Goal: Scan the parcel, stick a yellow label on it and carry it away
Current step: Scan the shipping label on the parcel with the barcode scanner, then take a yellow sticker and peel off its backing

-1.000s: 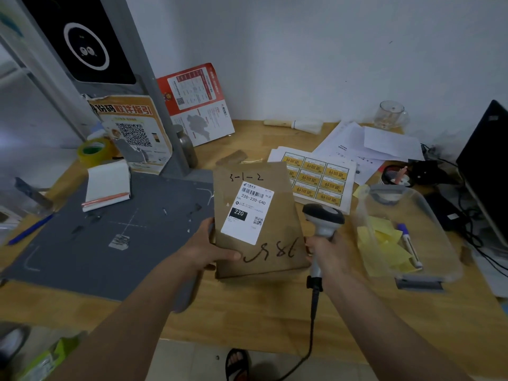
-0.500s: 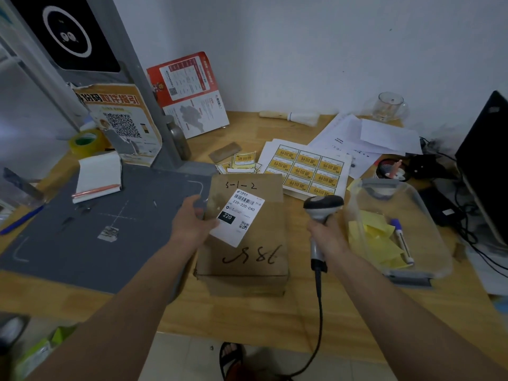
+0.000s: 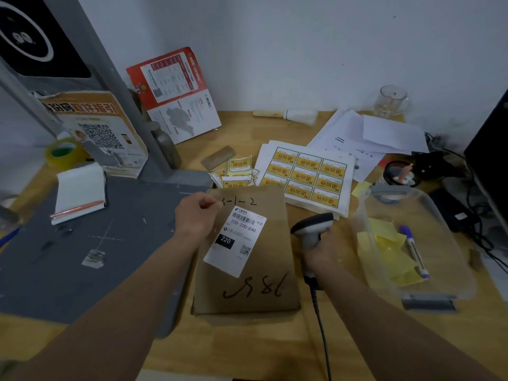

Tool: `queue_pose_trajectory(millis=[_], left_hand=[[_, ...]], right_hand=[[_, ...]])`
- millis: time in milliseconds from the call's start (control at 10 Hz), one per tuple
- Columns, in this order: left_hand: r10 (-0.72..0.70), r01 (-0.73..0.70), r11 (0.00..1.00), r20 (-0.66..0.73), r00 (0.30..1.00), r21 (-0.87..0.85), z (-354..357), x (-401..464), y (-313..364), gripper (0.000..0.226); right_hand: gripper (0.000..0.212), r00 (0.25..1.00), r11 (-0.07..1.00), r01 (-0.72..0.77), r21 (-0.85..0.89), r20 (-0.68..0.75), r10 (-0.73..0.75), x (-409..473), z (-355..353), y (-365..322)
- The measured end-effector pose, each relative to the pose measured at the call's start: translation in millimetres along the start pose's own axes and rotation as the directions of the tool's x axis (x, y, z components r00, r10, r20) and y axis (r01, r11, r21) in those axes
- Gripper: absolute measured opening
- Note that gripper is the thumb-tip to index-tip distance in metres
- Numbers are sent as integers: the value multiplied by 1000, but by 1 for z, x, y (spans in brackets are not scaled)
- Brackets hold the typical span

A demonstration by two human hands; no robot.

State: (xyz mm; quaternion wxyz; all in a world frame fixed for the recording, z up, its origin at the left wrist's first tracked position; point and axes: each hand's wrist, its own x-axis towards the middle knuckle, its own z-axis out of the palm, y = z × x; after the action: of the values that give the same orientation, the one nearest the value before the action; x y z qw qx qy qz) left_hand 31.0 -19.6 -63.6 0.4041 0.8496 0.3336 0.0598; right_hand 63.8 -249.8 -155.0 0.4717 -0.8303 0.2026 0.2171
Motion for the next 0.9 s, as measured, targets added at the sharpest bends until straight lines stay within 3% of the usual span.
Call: queue_pose_trajectory(millis=[100, 300, 400, 500, 600, 700, 800, 900], left_hand=[[-13, 14, 1000, 73, 997, -9, 1, 20, -1, 9], [-20, 28, 998, 111, 994, -65, -1, 58, -1, 8], [-34, 45, 996, 145, 989, -74, 2, 75, -3, 8], [-43, 63, 991, 161, 986, -116, 3, 93, -6, 16], [-39, 66, 988, 189, 981, -140, 2, 110, -8, 12], [-51, 94, 978, 223, 974, -187, 2, 128, -12, 8], [-99, 165, 959, 276, 956, -230, 4, 146, -19, 8], [-171, 267, 924, 328, 929, -274, 6, 161, -26, 11]], right_hand=[[60, 997, 997, -67, 49, 31, 66, -7, 4, -7], [66, 987, 985, -158, -69, -34, 156, 12, 11, 1], [28, 979, 954, -172, -246, -148, 139, 16, 5, -11], [20, 920, 939, -115, -325, -392, -23, 23, -1, -47], [23, 919, 975, 87, -203, -362, -158, 29, 10, -93], [14, 911, 935, 308, -178, -229, -343, 33, 31, -144], [15, 892, 878, 423, -225, -65, -447, 47, 57, -182], [14, 884, 831, 465, -305, 105, -456, 69, 85, -202]])
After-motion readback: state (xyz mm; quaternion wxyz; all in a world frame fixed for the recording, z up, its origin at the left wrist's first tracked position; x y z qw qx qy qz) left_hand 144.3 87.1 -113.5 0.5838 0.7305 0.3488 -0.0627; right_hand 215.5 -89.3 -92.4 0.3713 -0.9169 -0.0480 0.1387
